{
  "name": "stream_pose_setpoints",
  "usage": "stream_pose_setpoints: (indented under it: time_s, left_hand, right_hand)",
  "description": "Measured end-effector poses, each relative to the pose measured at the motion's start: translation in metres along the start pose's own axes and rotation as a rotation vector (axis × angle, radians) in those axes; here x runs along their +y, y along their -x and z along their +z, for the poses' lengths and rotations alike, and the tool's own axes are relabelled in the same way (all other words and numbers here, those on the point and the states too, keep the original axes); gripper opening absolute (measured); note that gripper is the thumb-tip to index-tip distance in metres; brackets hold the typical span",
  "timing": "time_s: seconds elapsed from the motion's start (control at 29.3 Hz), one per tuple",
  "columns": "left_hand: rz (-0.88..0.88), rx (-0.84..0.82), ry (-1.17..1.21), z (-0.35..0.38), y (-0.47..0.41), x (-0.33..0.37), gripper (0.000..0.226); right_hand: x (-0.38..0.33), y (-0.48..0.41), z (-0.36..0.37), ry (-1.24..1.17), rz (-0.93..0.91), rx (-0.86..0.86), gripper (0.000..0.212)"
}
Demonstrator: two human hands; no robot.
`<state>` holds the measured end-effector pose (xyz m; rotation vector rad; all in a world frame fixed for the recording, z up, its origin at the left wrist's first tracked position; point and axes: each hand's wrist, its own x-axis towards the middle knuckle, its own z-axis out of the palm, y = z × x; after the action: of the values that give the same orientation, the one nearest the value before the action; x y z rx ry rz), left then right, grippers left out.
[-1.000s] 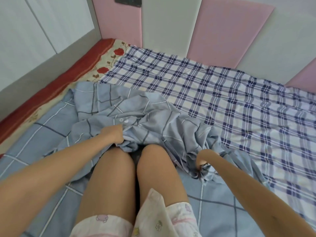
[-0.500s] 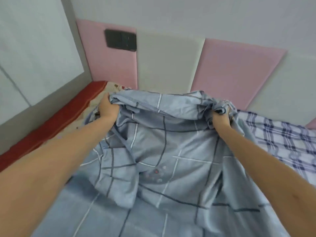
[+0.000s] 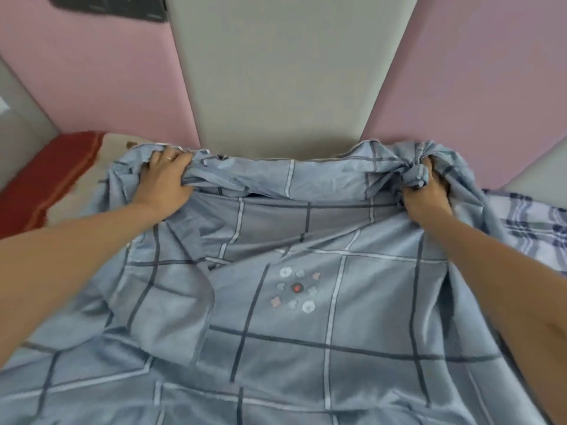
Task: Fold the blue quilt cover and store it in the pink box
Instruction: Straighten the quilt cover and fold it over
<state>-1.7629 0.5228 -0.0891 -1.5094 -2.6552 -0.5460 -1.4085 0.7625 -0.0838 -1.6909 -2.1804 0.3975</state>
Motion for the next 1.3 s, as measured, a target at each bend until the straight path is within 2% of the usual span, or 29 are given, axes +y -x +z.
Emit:
stream_pose_setpoints:
  time_s: [0.14,0.21,0.31,0.34,0.44,0.48,0.55,0.58,0.62,0.65,0.68,0.75,0.79,0.82,0.85,0.92,0.96,1.03,1.06,1.09,1.13,1.2,1.23,1.3]
  left_hand:
    - [-0.017,-0.141,-0.042,0.030,-0.050,0.002,0.056]
    - [-0.113,-0.160,-0.010,0.050,-0.052,0.006,0.060]
    - [-0.209,-0.175,-0.022,0.088,-0.055,0.005,0.087]
    - [-0.230,-0.170,-0.026,0.093,-0.056,0.006,0.095]
    - [-0.286,-0.200,-0.036,0.117,-0.069,0.000,0.103]
    - [-0.307,-0.238,-0.049,0.119,-0.072,-0.001,0.101]
    - [-0.344,-0.331,-0.071,0.121,-0.074,0.002,0.101]
    - [-0.354,-0.374,-0.087,0.118,-0.077,0.005,0.101]
    - [-0.364,-0.417,-0.095,0.113,-0.079,0.010,0.100]
    - [-0.361,-0.441,-0.103,0.113,-0.083,0.014,0.097]
    - [-0.356,-0.472,-0.117,0.111,-0.086,0.021,0.093]
    - [-0.385,-0.531,-0.157,0.097,-0.079,0.031,0.084]
    - [-0.411,-0.522,-0.153,0.095,-0.078,0.036,0.079]
    - [-0.445,-0.504,-0.143,0.091,-0.078,0.044,0.074]
    - [-0.471,-0.483,-0.124,0.083,-0.078,0.054,0.070]
    - [-0.458,-0.408,-0.110,0.065,-0.063,0.073,0.073]
    - [-0.379,-0.327,-0.110,0.058,-0.042,0.078,0.075]
    - [-0.080,-0.097,-0.083,0.044,0.035,0.081,0.065]
    - [0.066,-0.073,-0.060,0.038,0.087,0.084,0.060]
    - [0.203,-0.143,-0.059,0.034,0.140,0.086,0.060]
    - [0.309,-0.284,-0.097,0.035,0.187,0.082,0.062]
    - [0.411,-0.516,-0.214,0.043,0.251,0.055,0.070]
    - [0.369,-0.573,-0.243,0.047,0.259,0.035,0.074]
    - [0.156,-0.567,-0.296,0.054,0.243,-0.003,0.080]
  right_hand:
    - [0.013,-0.029,0.017,0.073,0.047,-0.039,0.072]
    - [0.022,-0.022,0.038,-0.057,0.081,-0.025,0.081]
    - [0.051,-0.034,0.084,-0.095,0.235,-0.069,0.106]
    - [0.058,-0.040,0.093,-0.095,0.226,-0.090,0.106]
    - [0.064,-0.058,0.116,-0.106,0.178,-0.154,0.070]
    - [0.059,-0.063,0.117,-0.069,0.170,-0.208,0.071]
    - [0.041,-0.049,0.102,-0.019,0.309,-0.214,0.087]
    - [0.027,-0.028,0.094,-0.028,0.416,-0.220,0.091]
    - [0.011,0.003,0.088,-0.009,0.443,-0.242,0.090]
    - [-0.005,0.049,0.088,0.059,0.343,-0.213,0.087]
    - [-0.028,0.110,0.087,0.090,0.106,-0.156,0.084]
    - [-0.058,0.218,0.088,0.154,-0.528,-0.347,0.084]
    - [-0.056,0.240,0.094,0.285,-0.769,-0.451,0.084]
    - [-0.051,0.237,0.103,0.368,-0.914,-0.509,0.084]
    - [-0.047,0.220,0.117,0.387,-0.906,-0.469,0.082]
    - [-0.053,0.173,0.132,0.423,-0.704,-0.390,0.072]
    - [-0.059,0.153,0.137,0.409,-0.596,-0.357,0.068]
    - [-0.070,0.123,0.150,0.380,-0.445,-0.387,0.065]
    - [-0.074,0.115,0.155,0.367,-0.398,-0.410,0.065]
    - [-0.078,0.111,0.157,0.371,-0.376,-0.435,0.066]
    - [-0.081,0.110,0.156,0.375,-0.371,-0.451,0.066]
    - [-0.081,0.109,0.155,0.389,-0.364,-0.488,0.066]
    - [-0.081,0.108,0.154,0.399,-0.362,-0.501,0.066]
    - [-0.082,0.109,0.153,0.412,-0.346,-0.508,0.066]
